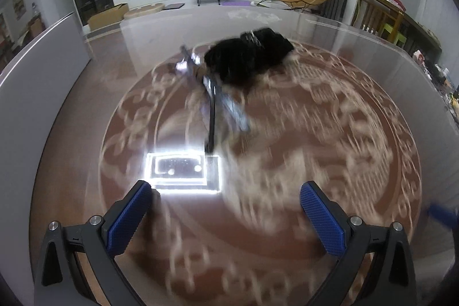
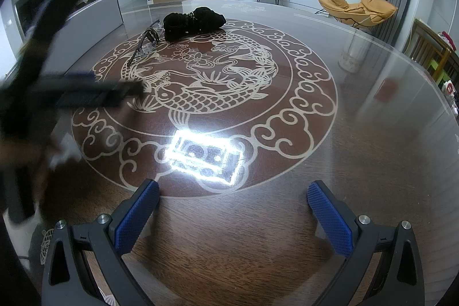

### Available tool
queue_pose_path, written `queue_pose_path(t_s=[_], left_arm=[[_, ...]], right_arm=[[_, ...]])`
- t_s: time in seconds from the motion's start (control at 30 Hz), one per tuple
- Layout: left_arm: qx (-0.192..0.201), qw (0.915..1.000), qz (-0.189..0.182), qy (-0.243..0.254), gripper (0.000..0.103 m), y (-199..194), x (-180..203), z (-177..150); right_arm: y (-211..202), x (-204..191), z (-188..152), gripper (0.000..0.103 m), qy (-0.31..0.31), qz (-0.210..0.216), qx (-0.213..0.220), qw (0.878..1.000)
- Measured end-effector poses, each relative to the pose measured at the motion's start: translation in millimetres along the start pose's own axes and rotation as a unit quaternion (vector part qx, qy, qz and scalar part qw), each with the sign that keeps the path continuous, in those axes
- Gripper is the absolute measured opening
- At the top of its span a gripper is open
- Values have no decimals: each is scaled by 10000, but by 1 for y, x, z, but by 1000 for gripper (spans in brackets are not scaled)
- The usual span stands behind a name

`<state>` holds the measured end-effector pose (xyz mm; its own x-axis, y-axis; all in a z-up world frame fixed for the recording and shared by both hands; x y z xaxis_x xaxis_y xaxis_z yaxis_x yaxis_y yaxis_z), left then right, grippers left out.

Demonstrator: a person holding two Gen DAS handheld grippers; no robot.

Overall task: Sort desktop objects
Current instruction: 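Grasp the clear eyeglasses with brown cord with the left gripper and lift, then grasp the black velvet cloth with the right gripper while the left holds the eyeglasses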

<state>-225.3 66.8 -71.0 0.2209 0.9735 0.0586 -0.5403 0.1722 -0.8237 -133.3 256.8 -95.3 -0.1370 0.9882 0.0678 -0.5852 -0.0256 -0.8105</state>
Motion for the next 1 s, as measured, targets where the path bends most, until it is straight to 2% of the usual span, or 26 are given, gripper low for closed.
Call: queue_pose_path(t_s=[0.23, 0.37, 0.4, 0.43, 0.47, 0.53, 0.6, 0.77, 1.0], left_arm=[[-4, 9988, 273, -395, 103, 33, -26, 52], [-150, 9993, 186, -278, 103, 41, -28, 65], [-151, 9994, 194, -245, 98, 41, -29, 66], [-26, 9996, 190, -218, 77, 37, -30, 66], [109, 9995, 195, -204, 67, 32, -32, 65], [195, 9994, 199, -203, 37, 26, -37, 62], [242, 9994, 184, -170, 22, 19, -43, 55], [419, 9989, 186, -80, 22, -9, -61, 14], [443, 9980, 313, -330, 22, -55, -98, -52]], right_arm=[[2, 0, 0, 103, 6, 7, 0, 10000], [1, 0, 0, 103, 5, 8, -1, 10000], [1, 0, 0, 103, 5, 8, -1, 10000], [1, 0, 0, 103, 5, 8, -1, 10000], [1, 1, 0, 103, 6, 8, -1, 10000], [1, 0, 0, 103, 6, 9, -1, 10000], [1, 0, 0, 103, 6, 8, -1, 10000], [1, 0, 0, 103, 5, 8, -1, 10000], [1, 1, 0, 103, 3, 7, -2, 10000]])
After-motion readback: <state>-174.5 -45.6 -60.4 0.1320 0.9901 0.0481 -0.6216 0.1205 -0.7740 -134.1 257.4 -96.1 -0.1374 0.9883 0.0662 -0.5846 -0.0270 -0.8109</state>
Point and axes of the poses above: each gripper's, at about its wrist camera, not at the fingertips, and y roughly the way its jaws point, x to its right, z to its top, the point moved 2 cm from there along y, roughly the way its jaws point, and after that the axes turned 4 degrees about -z, right-handed, at the moved point
